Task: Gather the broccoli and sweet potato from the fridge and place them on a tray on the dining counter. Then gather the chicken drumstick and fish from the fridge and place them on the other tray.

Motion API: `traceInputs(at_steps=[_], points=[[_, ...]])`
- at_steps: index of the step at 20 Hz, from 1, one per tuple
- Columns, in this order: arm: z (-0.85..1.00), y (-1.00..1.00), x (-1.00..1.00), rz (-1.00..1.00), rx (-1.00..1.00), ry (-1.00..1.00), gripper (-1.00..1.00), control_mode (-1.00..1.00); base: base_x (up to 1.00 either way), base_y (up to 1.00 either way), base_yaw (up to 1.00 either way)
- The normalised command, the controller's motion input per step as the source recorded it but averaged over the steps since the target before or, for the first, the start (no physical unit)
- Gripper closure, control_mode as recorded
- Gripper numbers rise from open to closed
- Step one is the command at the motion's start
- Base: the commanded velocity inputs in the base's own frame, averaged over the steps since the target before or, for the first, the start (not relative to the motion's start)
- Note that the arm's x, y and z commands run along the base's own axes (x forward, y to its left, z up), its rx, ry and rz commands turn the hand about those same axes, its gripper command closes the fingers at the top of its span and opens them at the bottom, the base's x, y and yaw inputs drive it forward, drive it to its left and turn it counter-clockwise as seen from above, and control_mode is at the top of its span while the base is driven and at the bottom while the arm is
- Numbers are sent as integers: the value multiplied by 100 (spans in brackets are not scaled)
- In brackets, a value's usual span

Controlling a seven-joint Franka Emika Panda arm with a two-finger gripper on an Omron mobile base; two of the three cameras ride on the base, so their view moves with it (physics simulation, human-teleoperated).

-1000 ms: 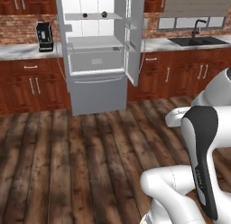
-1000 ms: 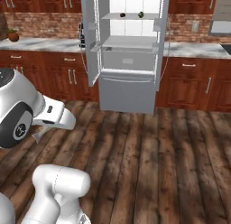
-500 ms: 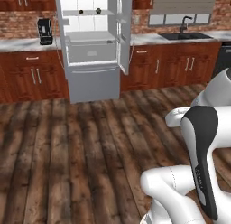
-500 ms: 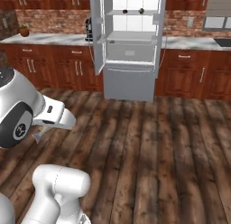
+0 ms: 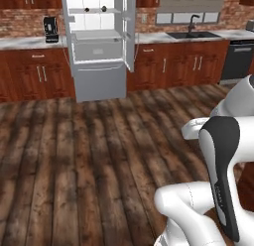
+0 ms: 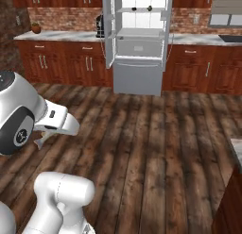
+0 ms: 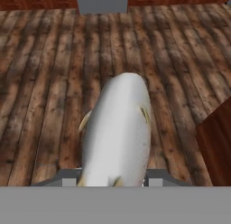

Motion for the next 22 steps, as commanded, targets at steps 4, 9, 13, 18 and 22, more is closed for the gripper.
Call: traceInputs(at_steps=[4, 9, 13, 18, 22], points=[[0, 0, 0, 0, 0, 0, 100, 100, -100, 0, 0], [0, 0, 0, 0, 0, 0, 100, 100, -100, 0, 0], [0, 0, 0, 0, 0, 0, 100, 100, -100, 0, 0], [0, 0, 0, 0, 0, 0, 100, 100, -100, 0, 0], [0, 0, 0, 0, 0, 0, 100, 100, -100, 0, 0]])
